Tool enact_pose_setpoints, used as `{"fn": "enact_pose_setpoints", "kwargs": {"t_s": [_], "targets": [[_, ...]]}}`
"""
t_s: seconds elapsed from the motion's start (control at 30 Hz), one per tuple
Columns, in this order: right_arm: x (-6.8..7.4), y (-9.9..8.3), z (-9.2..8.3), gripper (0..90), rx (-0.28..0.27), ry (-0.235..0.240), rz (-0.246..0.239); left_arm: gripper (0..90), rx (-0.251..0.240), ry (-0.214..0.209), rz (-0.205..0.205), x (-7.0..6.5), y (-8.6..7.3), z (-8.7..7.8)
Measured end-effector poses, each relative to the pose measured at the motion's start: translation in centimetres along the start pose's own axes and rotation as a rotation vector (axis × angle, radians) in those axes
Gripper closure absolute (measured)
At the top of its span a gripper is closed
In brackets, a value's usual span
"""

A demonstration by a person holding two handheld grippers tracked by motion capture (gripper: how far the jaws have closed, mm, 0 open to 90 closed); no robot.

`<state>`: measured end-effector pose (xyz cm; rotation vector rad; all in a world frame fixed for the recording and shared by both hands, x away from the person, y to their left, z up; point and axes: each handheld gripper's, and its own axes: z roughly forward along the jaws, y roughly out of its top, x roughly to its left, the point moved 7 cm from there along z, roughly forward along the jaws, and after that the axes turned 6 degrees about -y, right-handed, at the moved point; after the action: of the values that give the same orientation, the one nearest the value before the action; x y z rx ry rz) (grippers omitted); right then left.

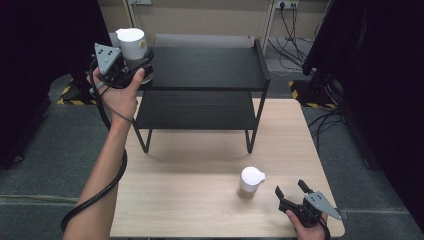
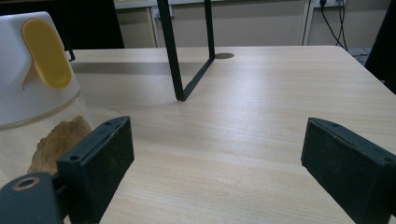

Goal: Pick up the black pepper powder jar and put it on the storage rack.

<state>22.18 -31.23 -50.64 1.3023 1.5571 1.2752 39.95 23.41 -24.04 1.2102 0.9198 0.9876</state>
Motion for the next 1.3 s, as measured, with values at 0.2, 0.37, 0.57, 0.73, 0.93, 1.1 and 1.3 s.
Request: {"fn": "enact_pose_setpoints", "kwargs": {"t_s": [0.2, 0.37, 0.57, 0.73, 0.93, 1.1, 1.3], "targets": [[0.0, 0.0, 0.0, 9.7, 0.001, 0.000, 0.000, 15.9, -0.016, 0.019, 0.020, -0.4, -0.2, -0.6], [0.0, 0.0, 0.0, 9.7, 0.003, 0.001, -0.002, 15.5, -0.031, 0.030, 0.022, -0.9, -0.4, -1.4], [0.0, 0.0, 0.0, 9.7, 0.001, 0.003, -0.001, 14.7, -0.052, 0.019, 0.040, -1.0, -0.9, -2.7], [0.0, 0.0, 0.0, 9.7, 0.001, 0.003, -0.003, 14.6, -0.064, 0.009, 0.033, -1.3, -1.3, -3.6], [0.0, 0.0, 0.0, 9.7, 0.001, 0.003, -0.006, 14.5, -0.068, 0.002, 0.039, -1.1, -2.0, -4.5], [0.0, 0.0, 0.0, 9.7, 0.002, 0.003, -0.004, 14.5, -0.071, -0.012, 0.038, -1.2, -2.8, -5.2], [0.0, 0.0, 0.0, 9.6, 0.002, 0.004, -0.004, 14.5, -0.070, -0.012, 0.050, -1.4, -3.7, -5.9]]}}
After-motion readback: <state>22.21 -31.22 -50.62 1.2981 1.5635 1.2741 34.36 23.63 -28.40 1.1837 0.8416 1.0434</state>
